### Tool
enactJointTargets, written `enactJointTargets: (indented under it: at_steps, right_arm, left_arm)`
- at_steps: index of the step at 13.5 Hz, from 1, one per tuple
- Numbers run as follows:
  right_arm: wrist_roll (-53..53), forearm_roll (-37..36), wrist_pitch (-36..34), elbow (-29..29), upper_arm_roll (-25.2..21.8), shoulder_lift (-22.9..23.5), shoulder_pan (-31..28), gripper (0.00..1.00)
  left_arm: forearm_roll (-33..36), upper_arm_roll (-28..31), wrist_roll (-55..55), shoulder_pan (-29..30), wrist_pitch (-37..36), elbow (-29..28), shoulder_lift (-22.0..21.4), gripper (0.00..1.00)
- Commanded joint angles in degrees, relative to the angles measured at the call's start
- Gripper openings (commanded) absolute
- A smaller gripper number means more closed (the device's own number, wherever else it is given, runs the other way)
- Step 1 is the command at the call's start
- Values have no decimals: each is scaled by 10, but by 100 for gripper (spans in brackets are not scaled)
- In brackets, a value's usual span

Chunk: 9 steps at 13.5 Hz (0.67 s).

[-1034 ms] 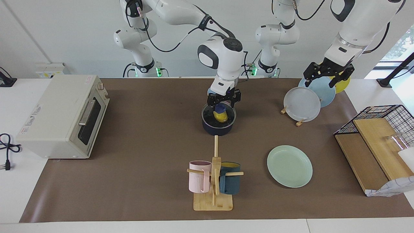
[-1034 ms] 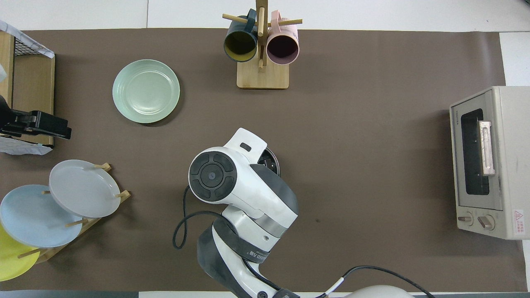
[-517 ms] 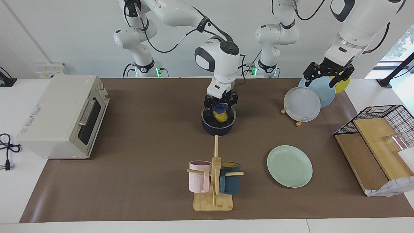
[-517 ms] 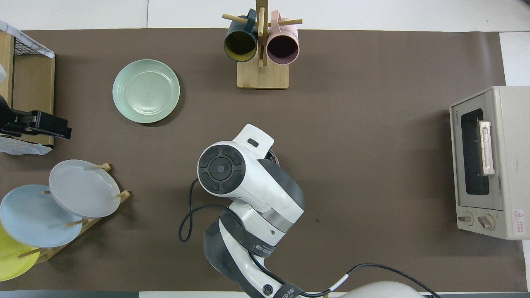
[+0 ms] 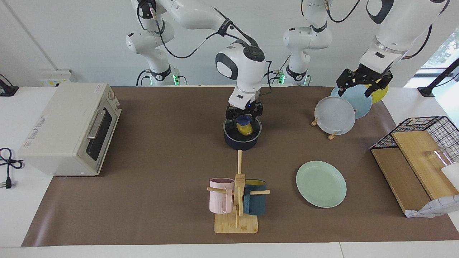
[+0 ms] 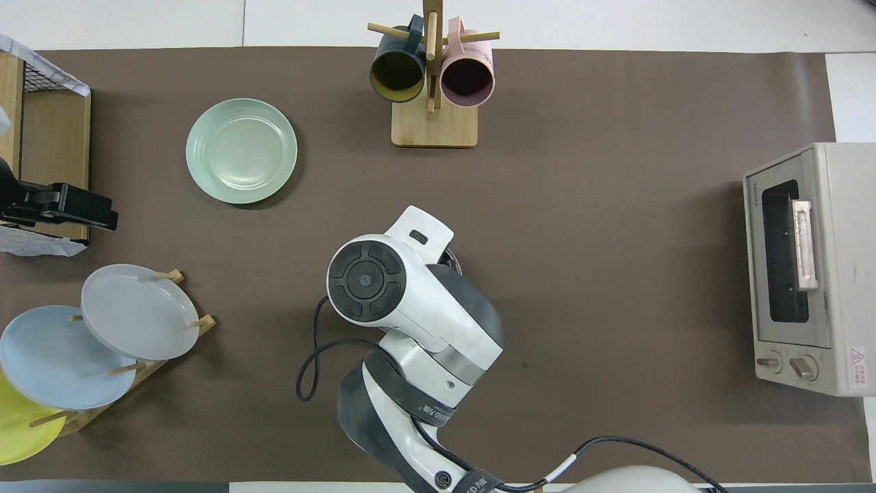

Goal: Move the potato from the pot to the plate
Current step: 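Reach the right gripper over the saucepan and grasp the lid knob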

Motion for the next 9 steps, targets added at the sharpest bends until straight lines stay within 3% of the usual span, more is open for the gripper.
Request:
enactJointTargets:
  at_steps: [1,2,5,9]
  right_arm:
    - [8,-9,13,-18,5,-13,-8,79]
    - [7,-9,14,-17,5,-13,-9,69]
    - [7,-9,12,-12,5,-12,-9,57]
    - [5,-7,-21,34,4,-12,-11,57]
  left_arm:
    - [11,1,-4,0,-7,-7,-10,100]
    - [11,1,-4,0,-7,-7,-10,100]
    - [11,1,-4,0,-6,-7,-10,100]
    - [11,1,-4,0,-6,-7,-10,100]
